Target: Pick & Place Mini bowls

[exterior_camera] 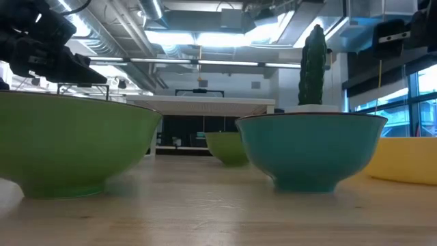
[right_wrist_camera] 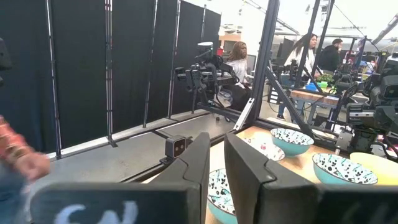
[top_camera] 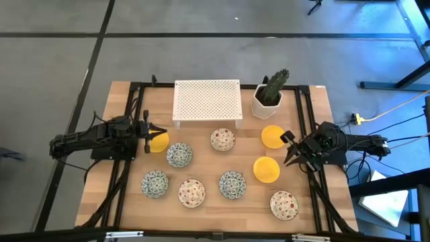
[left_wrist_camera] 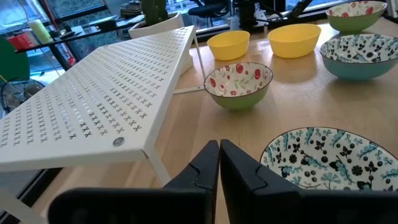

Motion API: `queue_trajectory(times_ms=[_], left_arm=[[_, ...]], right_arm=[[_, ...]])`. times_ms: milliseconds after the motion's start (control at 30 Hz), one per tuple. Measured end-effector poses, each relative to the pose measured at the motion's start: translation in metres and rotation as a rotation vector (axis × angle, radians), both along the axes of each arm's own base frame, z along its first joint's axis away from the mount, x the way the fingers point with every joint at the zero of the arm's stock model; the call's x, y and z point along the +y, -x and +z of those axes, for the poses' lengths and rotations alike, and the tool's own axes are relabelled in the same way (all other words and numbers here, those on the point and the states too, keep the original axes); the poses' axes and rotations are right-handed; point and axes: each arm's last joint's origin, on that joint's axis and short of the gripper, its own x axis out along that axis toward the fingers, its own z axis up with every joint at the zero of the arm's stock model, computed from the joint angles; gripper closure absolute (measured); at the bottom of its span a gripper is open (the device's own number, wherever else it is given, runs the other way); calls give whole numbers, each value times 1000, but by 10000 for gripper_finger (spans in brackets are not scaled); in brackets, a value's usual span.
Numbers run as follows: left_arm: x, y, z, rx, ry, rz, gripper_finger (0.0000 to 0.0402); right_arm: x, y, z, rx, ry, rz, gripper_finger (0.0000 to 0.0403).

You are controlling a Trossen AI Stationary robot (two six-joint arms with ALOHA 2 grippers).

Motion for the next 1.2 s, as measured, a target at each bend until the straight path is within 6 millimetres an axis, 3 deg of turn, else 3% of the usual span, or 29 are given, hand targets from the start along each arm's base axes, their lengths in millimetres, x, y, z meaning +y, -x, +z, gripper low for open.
queue_trajectory(times_ms=[1067, 1200], left_arm=[[0, 0, 0, 0, -1, 0, 389], [0, 0, 1, 11, -78, -21, 390]], right_arm=[[0, 0, 0, 0, 0, 0, 352], [0, 0, 0, -6, 0, 0, 352]])
